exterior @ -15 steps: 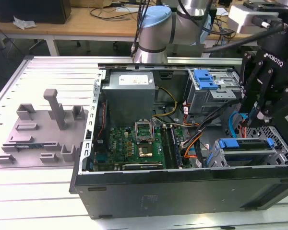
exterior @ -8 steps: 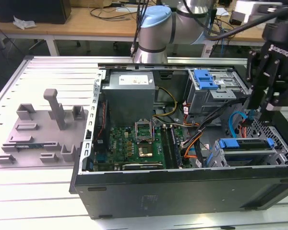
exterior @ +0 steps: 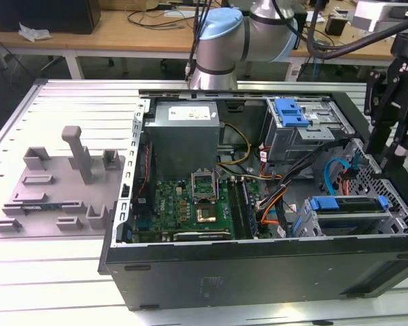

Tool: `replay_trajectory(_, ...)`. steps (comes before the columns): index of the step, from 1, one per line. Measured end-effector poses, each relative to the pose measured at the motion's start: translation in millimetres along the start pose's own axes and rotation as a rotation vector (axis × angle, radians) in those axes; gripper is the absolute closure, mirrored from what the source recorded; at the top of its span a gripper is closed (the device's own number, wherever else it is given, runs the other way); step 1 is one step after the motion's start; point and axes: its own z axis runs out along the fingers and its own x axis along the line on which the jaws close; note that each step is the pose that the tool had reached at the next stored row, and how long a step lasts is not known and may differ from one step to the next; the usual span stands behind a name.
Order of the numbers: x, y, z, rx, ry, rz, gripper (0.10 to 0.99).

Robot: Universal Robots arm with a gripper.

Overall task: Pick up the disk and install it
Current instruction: 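Insert the first disk wire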

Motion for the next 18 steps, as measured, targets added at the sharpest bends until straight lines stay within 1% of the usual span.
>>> replay_trajectory(2,-0.1,-0.6,0.2,-0.005,0.0008,0.024,0.647)
replay_trajectory(3,-0.3,-1.3,0.3,-0.010,0.0030,0.045,0.647)
replay_trajectory(4,-0.4,-1.6,0.4,-0.011,0.0052,0.050,0.647)
replay_trajectory(5,-0.9,-2.2,0.4,-0.012,0.0094,0.056,0.647)
replay_trajectory(6,-3.1,-3.1,-0.1,-0.012,0.0230,0.060,0.647)
replay_trajectory(7,-6.0,-3.3,-0.7,-0.012,0.0325,0.061,0.647)
replay_trajectory(8,-8.9,-3.3,-1.2,-0.011,0.0370,0.061,0.647)
replay_trajectory(11,-22.6,-2.8,-4.4,-0.010,0.0528,0.061,0.647)
replay_trajectory(12,-32.6,-2.3,-6.6,-0.010,0.0626,0.062,0.647)
replay_trajectory(13,-42.7,-2.0,-8.9,-0.009,0.0695,0.062,0.647)
replay_trajectory(14,-47.8,-2.8,-9.9,-0.009,0.0710,0.062,0.647)
replay_trajectory(15,-49.0,-5.2,-10.0,-0.010,0.0711,0.065,0.647)
replay_trajectory(17,-50.0,-8.4,-9.7,-0.016,0.0712,0.090,0.647)
replay_trajectory(18,-50.8,-10.4,-9.7,-0.018,0.0711,0.095,0.647)
